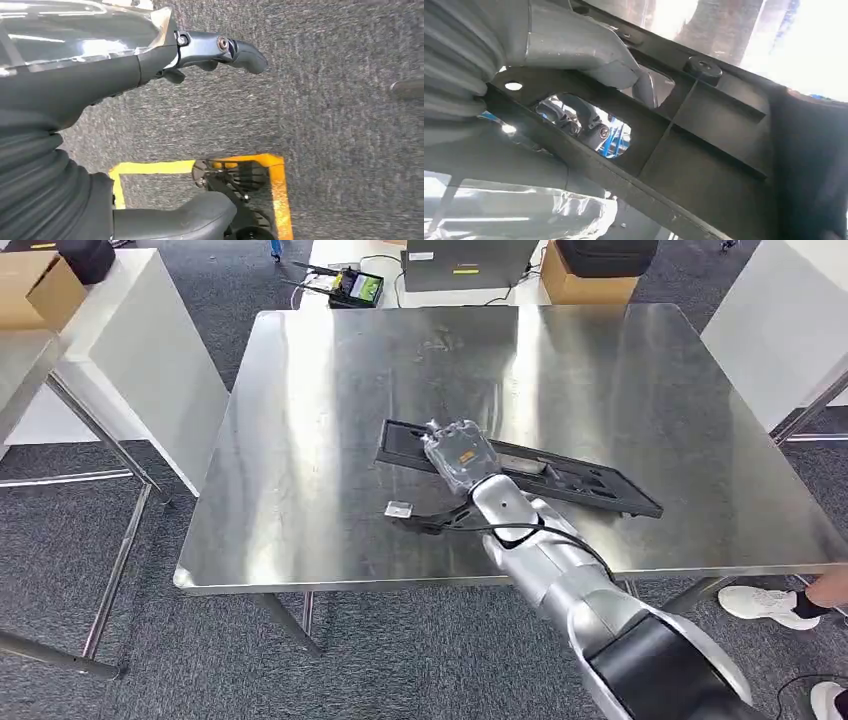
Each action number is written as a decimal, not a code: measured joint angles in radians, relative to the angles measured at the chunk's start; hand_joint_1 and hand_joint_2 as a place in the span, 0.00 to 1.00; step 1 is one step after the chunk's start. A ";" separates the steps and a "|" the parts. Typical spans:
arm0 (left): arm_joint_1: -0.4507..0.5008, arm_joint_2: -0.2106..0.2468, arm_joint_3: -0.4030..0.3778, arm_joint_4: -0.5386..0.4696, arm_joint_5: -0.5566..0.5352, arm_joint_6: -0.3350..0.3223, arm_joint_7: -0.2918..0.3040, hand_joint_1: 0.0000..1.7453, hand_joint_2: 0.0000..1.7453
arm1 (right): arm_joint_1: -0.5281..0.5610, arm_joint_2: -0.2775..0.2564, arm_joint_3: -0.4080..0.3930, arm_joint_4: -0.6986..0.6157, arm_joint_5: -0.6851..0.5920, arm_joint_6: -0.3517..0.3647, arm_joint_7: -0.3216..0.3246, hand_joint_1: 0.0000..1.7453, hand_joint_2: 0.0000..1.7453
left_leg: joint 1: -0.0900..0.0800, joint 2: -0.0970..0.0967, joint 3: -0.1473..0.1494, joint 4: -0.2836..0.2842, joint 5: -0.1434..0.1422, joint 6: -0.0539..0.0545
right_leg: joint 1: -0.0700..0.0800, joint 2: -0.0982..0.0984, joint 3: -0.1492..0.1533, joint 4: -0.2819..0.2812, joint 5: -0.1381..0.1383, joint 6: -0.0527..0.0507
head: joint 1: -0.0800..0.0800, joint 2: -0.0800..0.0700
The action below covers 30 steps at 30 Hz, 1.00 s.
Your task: Take the parts from the cabinet and place them on the table.
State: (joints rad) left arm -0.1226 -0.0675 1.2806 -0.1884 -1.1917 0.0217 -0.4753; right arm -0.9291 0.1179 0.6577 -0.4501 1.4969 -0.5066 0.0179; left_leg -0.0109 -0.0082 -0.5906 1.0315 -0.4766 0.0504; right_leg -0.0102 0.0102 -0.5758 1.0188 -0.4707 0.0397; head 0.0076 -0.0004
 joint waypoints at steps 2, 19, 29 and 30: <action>0.000 0.000 0.000 0.000 0.003 0.000 -0.001 0.00 1.00 | 0.000 0.007 0.000 0.000 0.008 0.007 0.000 1.00 1.00 | 0.000 0.000 0.000 0.000 0.000 0.000 | 0.000 0.000 0.000 0.000 0.000 0.000 | 0.000 0.000; 0.007 0.002 0.015 0.000 0.018 -0.005 -0.003 0.00 1.00 | -0.001 0.045 0.004 0.000 0.030 0.022 0.000 1.00 1.00 | 0.002 -0.001 0.013 -0.015 -0.005 0.023 | -0.005 0.001 0.001 0.009 0.010 0.017 | 0.000 0.000; 0.020 0.002 0.024 0.000 0.019 -0.005 0.004 0.00 1.00 | 0.014 0.047 0.008 0.000 0.045 0.027 0.002 1.00 1.00 | 0.017 -0.002 0.072 -0.018 -0.049 0.000 | -0.022 -0.010 -0.102 0.018 0.088 0.058 | 0.005 0.000; 0.019 0.002 0.024 0.000 0.019 -0.005 0.005 0.00 1.00 | 0.015 0.046 0.008 0.002 0.045 0.028 0.003 1.00 1.00 | 0.017 -0.001 0.075 -0.016 -0.053 -0.007 | -0.009 -0.012 -0.100 0.012 0.050 0.039 | 0.003 0.000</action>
State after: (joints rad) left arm -0.1037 -0.0656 1.3050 -0.1888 -1.1723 0.0164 -0.4707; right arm -0.9146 0.1636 0.6661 -0.4486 1.5419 -0.4791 0.0214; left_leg 0.0059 -0.0096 -0.5161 1.0150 -0.5299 0.0434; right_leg -0.0193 -0.0015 -0.6759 1.0308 -0.4210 0.0785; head 0.0103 -0.0004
